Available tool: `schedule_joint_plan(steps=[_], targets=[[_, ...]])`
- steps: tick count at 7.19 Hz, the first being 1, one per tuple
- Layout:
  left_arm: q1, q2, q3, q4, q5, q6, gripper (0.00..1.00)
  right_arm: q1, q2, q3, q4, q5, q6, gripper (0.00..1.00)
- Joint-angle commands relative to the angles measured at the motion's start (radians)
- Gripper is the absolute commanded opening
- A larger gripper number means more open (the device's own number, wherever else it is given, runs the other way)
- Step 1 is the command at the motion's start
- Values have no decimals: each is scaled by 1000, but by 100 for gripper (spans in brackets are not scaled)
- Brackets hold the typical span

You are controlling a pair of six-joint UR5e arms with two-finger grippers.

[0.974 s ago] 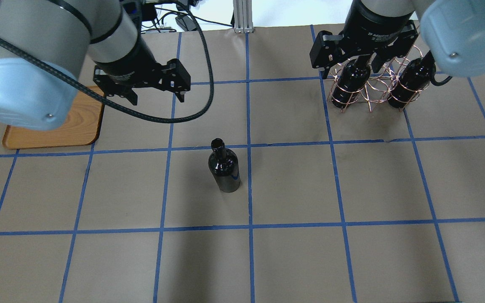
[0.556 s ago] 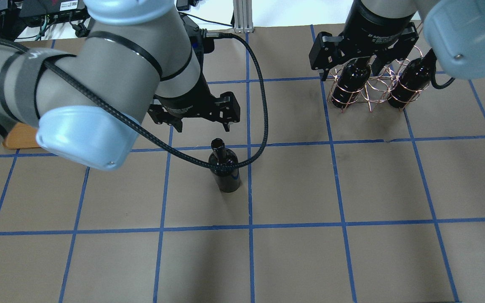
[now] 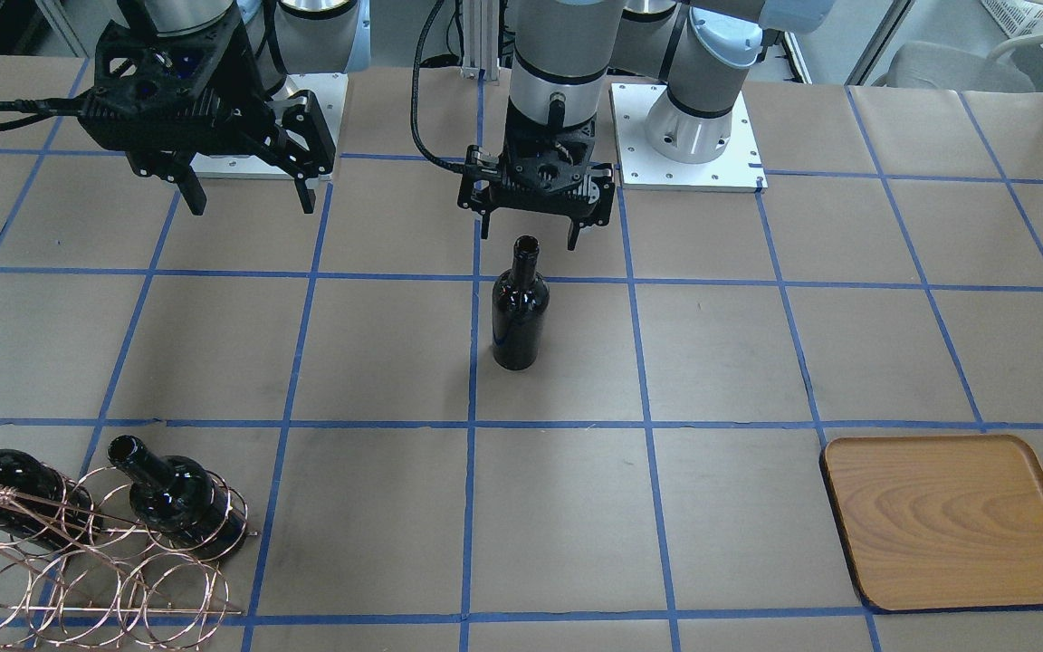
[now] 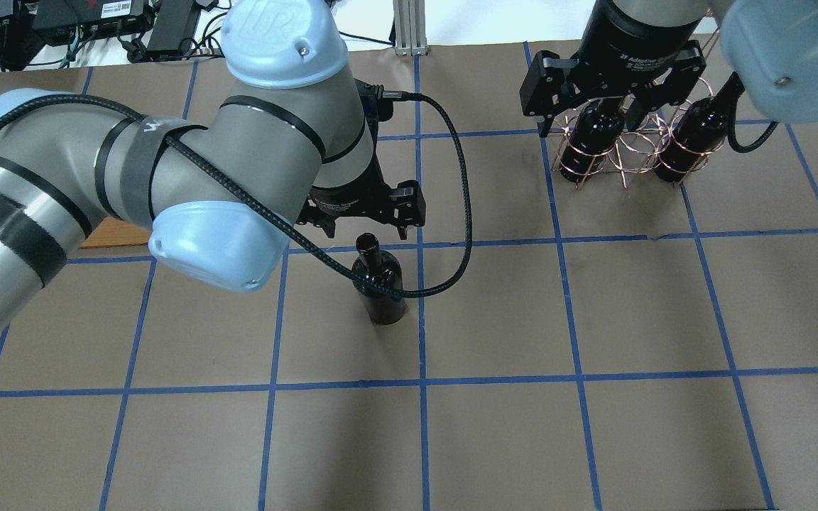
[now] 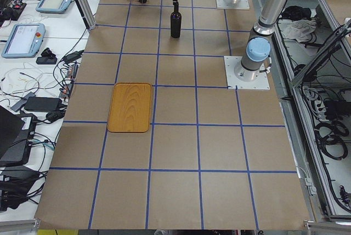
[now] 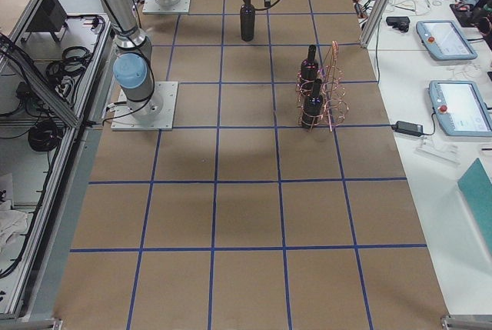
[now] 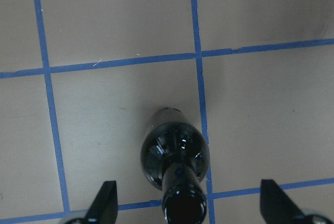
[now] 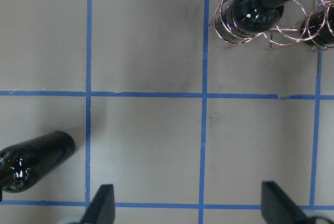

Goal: Take wine from basket and place on tray
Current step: 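Lower the left gripper over the bottle neck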

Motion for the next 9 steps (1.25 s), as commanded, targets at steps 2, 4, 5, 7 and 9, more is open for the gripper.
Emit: schedule_joint_plan(steps=[2, 4, 5, 7, 9], targets=[[4, -58, -1, 19, 8, 25, 92, -2, 29, -87, 65, -3, 0, 100], [6, -56, -2, 4, 13, 49, 83, -5, 54, -123, 120, -3, -1, 100], [6, -58, -4, -11, 12, 49, 80, -5, 49, -123, 120, -4, -3, 100], [4, -53, -4, -79, 13, 49, 59, -5, 48, -119, 122, -4, -1, 100], [4, -49, -2, -91, 13, 49, 59, -5, 42, -107, 123, -3, -1, 100]])
